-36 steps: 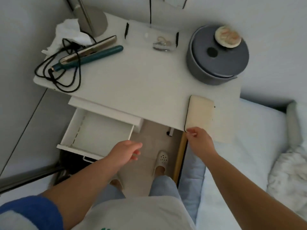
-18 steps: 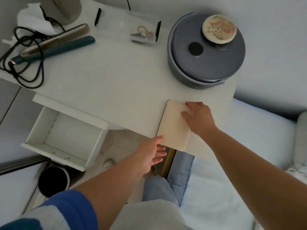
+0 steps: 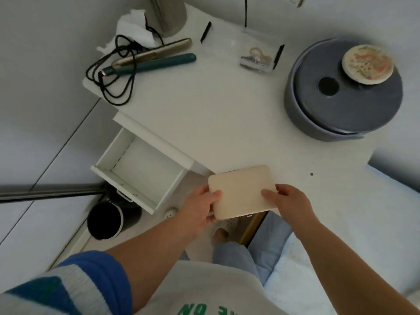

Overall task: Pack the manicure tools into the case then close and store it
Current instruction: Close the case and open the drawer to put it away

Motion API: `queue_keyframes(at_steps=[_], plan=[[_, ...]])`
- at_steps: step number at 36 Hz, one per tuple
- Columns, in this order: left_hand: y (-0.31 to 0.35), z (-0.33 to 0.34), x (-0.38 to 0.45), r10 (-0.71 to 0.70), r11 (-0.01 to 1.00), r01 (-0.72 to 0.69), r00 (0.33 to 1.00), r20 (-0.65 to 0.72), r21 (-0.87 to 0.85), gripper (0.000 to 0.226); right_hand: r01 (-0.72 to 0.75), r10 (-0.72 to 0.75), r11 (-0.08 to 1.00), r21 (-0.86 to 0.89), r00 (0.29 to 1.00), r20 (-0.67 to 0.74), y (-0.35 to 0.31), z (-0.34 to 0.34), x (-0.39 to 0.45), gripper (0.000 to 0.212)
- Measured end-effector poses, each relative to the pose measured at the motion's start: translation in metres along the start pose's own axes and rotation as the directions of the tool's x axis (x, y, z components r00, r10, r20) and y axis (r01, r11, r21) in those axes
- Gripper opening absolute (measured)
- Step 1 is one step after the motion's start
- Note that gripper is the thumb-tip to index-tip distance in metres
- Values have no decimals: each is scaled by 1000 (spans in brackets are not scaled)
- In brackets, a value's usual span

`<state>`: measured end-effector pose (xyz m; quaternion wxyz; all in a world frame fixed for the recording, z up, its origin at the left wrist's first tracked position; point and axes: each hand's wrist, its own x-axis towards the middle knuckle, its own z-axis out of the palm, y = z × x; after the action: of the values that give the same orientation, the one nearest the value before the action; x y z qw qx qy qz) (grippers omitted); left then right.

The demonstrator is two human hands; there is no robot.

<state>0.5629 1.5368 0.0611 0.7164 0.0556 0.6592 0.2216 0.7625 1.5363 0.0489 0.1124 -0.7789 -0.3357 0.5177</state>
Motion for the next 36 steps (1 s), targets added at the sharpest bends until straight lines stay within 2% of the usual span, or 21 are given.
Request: queue_keyframes(at_steps=[3, 7, 10, 13, 16, 21, 27, 32, 36], plan=[[12, -33, -5, 67, 998, -67, 996, -56, -3, 35, 6, -8, 1000, 16, 997, 81, -12, 29, -16, 48], [27, -79, -9, 175, 984, -169, 976, -126, 57, 44, 49, -48, 999, -8, 994, 102, -33, 77, -32, 40], [40, -114, -10, 253, 965, -232, 946, -203, 122, 48, 24, -25, 1000, 11, 984, 175, -50, 111, -40, 45], [54, -152, -7, 313, 939, -259, 916, -251, 225, 50, 41, -29, 998, -48, 974, 226, -69, 145, -45, 37], [70, -189, 4, 339, 909, -256, 913, -226, 329, 46, 25, -11, 998, -59, 972, 233, -89, 180, -47, 30], [104, -246, 29, 358, 826, -255, 927, -117, 502, 46, -96, 104, 994, -51, 972, 210, -122, 239, -49, 32], [146, -284, 56, 269, 676, -223, 962, 47, 703, 55, -239, 228, 970, 36, 955, 191, -145, 300, -47, 19], [164, -289, 73, 136, 636, -187, 982, 130, 749, 39, -343, 325, 930, 131, 935, 142, -150, 326, -45, 16], [166, -285, 88, 70, 602, -144, 989, 129, 785, 55, -395, 379, 905, 155, 917, 125, -150, 331, -35, 8]])
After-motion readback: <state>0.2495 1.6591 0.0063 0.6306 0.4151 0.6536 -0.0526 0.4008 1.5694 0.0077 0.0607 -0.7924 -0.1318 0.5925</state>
